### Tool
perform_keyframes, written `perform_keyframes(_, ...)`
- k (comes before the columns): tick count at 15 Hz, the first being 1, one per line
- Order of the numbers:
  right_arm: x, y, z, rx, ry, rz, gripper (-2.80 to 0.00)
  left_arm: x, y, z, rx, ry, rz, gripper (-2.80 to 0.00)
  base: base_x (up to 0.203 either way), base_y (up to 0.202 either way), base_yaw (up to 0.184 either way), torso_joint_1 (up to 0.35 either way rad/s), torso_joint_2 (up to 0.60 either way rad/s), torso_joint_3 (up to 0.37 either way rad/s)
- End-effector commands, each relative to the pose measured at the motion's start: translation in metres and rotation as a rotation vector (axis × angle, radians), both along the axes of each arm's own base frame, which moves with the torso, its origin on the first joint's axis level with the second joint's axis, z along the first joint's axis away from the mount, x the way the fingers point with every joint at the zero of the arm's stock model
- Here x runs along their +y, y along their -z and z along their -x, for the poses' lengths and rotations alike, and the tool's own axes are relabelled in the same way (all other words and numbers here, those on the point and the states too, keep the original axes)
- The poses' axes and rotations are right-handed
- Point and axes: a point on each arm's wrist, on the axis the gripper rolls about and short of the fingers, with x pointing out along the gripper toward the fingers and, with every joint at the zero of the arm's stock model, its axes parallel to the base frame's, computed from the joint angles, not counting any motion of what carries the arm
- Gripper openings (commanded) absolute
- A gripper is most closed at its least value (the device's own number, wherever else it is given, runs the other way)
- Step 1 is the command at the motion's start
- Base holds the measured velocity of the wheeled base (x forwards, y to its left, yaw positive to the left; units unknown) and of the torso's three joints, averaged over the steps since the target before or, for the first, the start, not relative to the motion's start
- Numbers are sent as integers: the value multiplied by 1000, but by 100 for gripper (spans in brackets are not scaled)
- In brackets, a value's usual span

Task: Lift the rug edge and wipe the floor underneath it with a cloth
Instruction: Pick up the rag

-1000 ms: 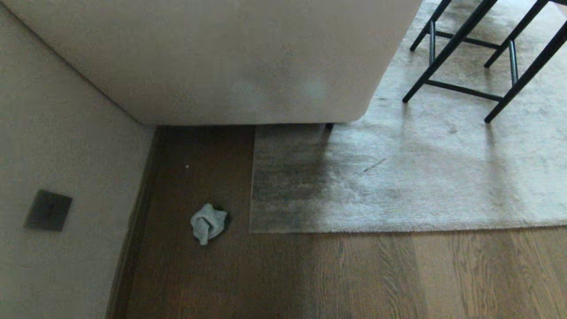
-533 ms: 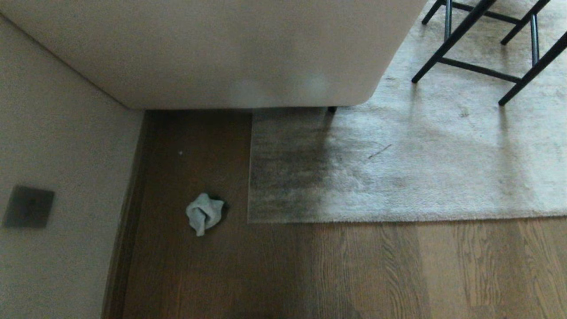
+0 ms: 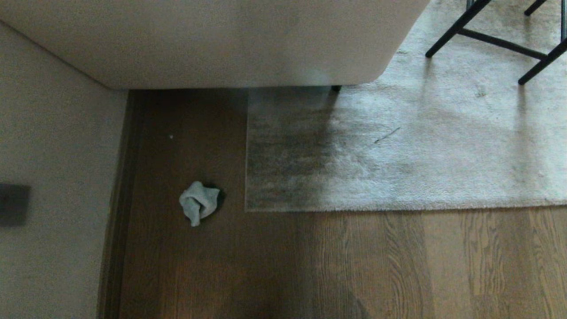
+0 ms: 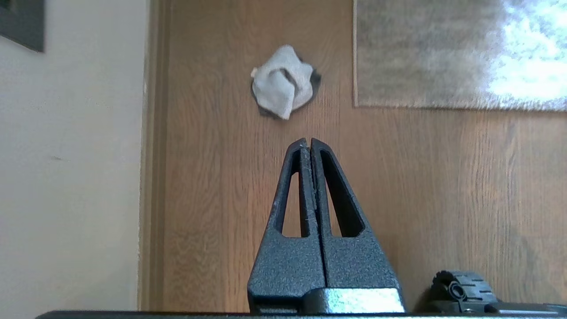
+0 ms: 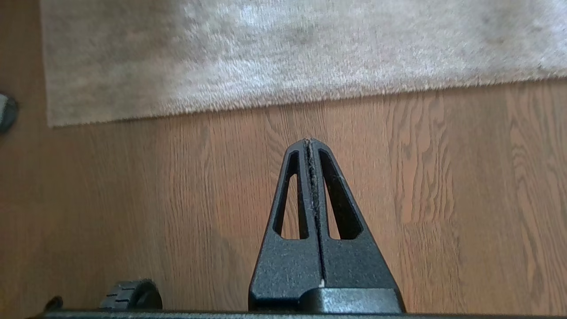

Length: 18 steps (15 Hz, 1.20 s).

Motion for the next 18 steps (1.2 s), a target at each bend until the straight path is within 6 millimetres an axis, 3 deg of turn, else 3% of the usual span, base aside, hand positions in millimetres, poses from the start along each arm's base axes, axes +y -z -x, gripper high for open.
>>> perform_keyframes(1, 0, 0, 0, 0, 0, 0, -280, 0, 0, 0, 0, -1, 1, -280, 0, 0, 0, 2, 1, -206)
perform_keyframes(18, 0, 0, 0, 0, 0, -1, -280, 0, 0, 0, 0, -2, 2, -280, 0, 0, 0, 3, 1, -199)
